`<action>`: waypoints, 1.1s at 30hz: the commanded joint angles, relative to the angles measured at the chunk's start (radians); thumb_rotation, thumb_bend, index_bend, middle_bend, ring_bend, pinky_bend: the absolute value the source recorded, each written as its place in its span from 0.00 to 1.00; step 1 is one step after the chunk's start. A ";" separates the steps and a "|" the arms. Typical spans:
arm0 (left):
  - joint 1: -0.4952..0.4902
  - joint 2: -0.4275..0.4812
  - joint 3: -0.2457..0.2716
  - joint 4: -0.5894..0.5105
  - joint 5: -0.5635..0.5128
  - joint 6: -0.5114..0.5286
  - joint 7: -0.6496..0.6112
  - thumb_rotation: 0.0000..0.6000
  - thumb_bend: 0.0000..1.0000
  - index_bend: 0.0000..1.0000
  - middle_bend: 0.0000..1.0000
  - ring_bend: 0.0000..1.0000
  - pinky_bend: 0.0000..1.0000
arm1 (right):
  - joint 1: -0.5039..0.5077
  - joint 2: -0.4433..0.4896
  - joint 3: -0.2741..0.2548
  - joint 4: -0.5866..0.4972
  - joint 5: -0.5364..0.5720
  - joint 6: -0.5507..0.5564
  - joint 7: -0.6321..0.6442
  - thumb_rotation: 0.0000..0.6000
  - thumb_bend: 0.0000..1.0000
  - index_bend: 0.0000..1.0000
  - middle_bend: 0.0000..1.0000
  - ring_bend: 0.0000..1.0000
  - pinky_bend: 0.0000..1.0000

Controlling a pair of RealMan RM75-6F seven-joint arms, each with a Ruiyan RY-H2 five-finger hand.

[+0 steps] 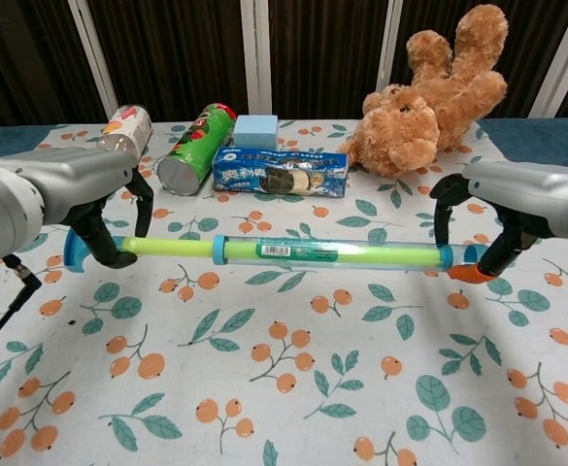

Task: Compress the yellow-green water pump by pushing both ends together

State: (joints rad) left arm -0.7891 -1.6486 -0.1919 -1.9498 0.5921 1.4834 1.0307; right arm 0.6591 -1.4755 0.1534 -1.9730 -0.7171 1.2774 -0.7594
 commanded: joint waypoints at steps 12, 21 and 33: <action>-0.004 -0.008 -0.004 0.007 -0.005 -0.010 -0.013 1.00 0.46 0.65 0.20 0.06 0.18 | 0.032 -0.047 -0.002 -0.011 0.003 0.039 -0.050 1.00 0.42 0.61 0.13 0.00 0.00; -0.007 -0.021 -0.006 0.009 -0.001 -0.010 -0.022 1.00 0.46 0.65 0.20 0.06 0.18 | 0.048 -0.065 -0.002 -0.016 0.002 0.055 -0.074 1.00 0.42 0.61 0.13 0.00 0.00; -0.011 -0.018 -0.013 0.006 -0.005 -0.011 -0.023 1.00 0.33 0.48 0.13 0.05 0.15 | 0.052 -0.066 -0.004 -0.018 0.010 0.056 -0.069 1.00 0.42 0.31 0.11 0.00 0.00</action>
State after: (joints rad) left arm -0.8006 -1.6696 -0.2049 -1.9422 0.5877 1.4737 1.0084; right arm 0.7119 -1.5432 0.1503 -1.9917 -0.7073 1.3348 -0.8301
